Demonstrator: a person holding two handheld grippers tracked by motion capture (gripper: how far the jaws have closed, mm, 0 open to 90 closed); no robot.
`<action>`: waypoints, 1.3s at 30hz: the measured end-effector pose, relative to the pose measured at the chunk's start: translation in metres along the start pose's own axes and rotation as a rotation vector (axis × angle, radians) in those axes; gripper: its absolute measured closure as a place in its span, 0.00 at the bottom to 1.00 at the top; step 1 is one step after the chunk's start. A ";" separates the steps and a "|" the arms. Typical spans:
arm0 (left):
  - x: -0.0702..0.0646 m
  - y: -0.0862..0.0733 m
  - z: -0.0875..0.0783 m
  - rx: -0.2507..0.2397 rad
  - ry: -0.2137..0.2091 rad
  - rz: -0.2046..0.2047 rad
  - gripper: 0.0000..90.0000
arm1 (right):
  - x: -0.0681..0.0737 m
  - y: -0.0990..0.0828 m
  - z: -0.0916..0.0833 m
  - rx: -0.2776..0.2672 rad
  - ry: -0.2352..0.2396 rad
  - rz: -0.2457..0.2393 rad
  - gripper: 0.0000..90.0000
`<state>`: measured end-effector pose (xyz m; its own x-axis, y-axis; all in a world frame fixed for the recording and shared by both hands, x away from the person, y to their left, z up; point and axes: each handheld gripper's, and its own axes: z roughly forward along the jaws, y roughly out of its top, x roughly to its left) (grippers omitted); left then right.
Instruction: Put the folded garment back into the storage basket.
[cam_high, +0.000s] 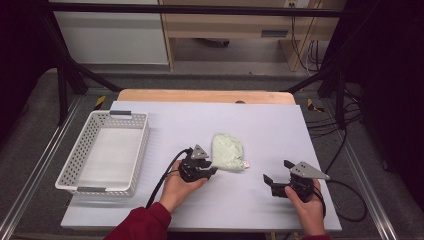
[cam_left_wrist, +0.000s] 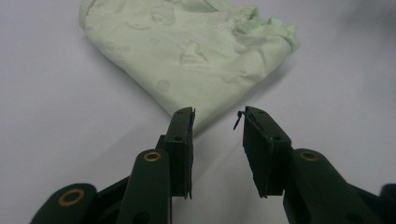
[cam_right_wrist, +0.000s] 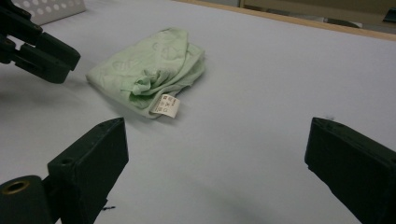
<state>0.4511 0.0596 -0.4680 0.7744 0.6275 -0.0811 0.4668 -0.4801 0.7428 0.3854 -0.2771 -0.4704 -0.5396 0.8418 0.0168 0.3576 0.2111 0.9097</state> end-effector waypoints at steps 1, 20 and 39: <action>0.000 0.000 0.000 0.000 0.000 0.000 0.70 | 0.000 0.000 0.000 0.000 0.000 0.000 0.07; 0.007 -0.003 0.016 0.006 0.052 0.036 0.96 | 0.003 0.000 0.002 0.010 0.016 -0.014 0.07; -0.003 -0.047 -0.032 0.007 0.020 0.027 0.98 | 0.023 0.001 0.011 0.089 0.115 -0.040 0.09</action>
<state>0.4130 0.1002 -0.4816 0.7783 0.6261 -0.0474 0.4484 -0.5014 0.7399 0.3818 -0.2517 -0.4732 -0.6369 0.7702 0.0331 0.3975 0.2913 0.8702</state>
